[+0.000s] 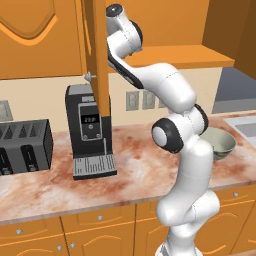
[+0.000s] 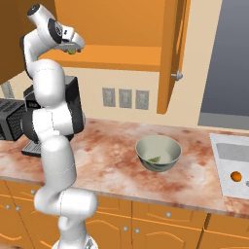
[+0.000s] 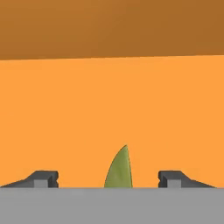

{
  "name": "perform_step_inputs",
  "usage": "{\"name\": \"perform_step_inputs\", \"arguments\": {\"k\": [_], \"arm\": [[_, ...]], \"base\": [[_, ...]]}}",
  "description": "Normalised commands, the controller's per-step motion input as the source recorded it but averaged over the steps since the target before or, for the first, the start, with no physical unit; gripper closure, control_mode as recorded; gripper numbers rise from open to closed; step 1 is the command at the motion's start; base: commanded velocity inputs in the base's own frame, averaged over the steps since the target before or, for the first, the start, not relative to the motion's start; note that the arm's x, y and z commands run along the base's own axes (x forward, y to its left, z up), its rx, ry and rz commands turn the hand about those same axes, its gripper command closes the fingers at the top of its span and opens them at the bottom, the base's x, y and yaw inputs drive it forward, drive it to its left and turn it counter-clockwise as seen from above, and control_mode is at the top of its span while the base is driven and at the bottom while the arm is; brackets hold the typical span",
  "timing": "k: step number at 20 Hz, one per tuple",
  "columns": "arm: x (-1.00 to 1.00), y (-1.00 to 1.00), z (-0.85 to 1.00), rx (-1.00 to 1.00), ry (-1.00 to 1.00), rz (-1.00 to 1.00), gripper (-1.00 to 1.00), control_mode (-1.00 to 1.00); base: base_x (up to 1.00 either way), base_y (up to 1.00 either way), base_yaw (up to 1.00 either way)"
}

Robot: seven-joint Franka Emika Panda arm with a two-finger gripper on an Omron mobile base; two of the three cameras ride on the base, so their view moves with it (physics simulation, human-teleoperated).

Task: Pick the lemon wedges from the cabinet and place them in one bowl. Pick the tangerine from the sink and place it in the other bowl.

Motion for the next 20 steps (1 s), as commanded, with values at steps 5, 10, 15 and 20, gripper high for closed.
{"name": "perform_step_inputs", "arguments": {"k": [5,10,15,20], "arm": [[-0.02,0.03,-0.18,0.03,0.00,-0.07,1.00,-1.00],[0.00,-0.10,0.01,0.00,-0.01,0.00,1.00,-1.00],[0.00,-0.39,0.28,0.00,-0.11,0.00,1.00,-1.00],[-0.12,-0.38,0.07,0.02,-0.07,0.02,1.00,-1.00]], "base": [[0.00,0.00,0.00],[0.00,0.00,0.00],[0.00,0.00,0.00],[0.00,0.00,0.00]]}}
